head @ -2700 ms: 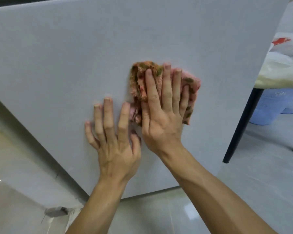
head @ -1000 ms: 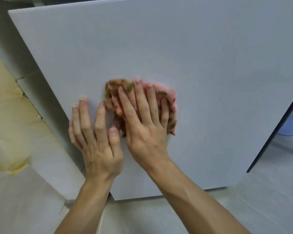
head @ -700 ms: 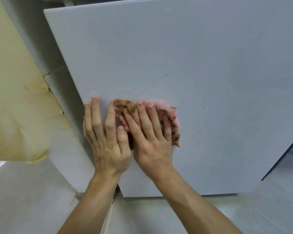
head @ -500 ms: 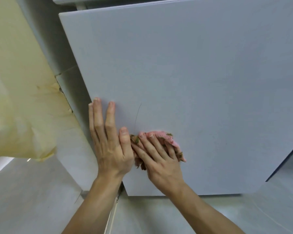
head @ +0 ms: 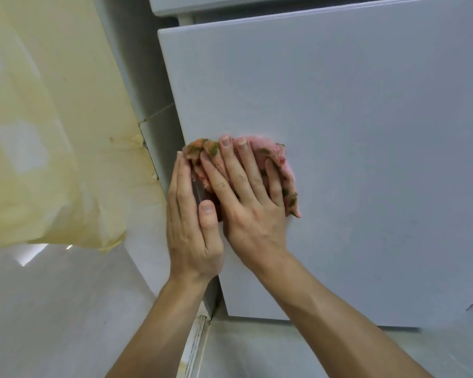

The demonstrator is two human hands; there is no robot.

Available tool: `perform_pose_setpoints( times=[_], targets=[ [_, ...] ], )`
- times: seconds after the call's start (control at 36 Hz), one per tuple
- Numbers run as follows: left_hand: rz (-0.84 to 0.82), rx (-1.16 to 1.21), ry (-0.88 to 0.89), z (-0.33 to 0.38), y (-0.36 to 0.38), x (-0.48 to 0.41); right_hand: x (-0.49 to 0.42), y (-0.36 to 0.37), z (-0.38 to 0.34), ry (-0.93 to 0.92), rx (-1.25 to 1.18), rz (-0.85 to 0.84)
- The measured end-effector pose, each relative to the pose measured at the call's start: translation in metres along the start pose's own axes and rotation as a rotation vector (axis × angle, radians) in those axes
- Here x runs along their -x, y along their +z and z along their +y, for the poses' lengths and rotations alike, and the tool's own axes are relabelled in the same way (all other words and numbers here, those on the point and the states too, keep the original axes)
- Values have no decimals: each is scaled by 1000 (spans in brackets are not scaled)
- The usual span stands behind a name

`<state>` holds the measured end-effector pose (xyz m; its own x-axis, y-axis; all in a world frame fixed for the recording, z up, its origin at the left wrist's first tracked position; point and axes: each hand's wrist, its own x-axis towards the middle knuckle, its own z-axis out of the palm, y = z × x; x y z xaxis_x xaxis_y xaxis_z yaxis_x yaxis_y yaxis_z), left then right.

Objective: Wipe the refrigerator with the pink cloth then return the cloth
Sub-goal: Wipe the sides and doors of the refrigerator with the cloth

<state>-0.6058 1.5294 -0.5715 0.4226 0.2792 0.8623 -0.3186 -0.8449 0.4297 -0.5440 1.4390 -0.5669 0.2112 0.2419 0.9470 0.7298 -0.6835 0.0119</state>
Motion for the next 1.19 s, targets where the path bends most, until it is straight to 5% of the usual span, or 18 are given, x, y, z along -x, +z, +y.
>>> perform_pose_setpoints(
  times=[0.14, 0.31, 0.42, 0.53, 0.69, 1.0, 1.19],
  targets=[
    [-60, 52, -159, 1, -1, 25, 50, 1, 7, -112, -91, -113],
    [0, 128, -241, 18, -5, 42, 53, -28, 9, -35, -393, -284],
    [107, 261, -262, 39, -5, 37, 38, -69, 18, 101, -747, -405],
    [27, 530, -411, 65, -3, 29, 21, -100, 29, 342, -986, -427],
    [-310, 933, -587, 107, 4, 7, 9, -120, 40, 420, -990, -474],
    [-432, 1232, -796, 123, 16, -15, 7, -140, 75, 504, -1111, -216],
    [-525, 1240, -826, 119, 23, -19, 15, -142, 93, 405, -647, -20]
  ],
)
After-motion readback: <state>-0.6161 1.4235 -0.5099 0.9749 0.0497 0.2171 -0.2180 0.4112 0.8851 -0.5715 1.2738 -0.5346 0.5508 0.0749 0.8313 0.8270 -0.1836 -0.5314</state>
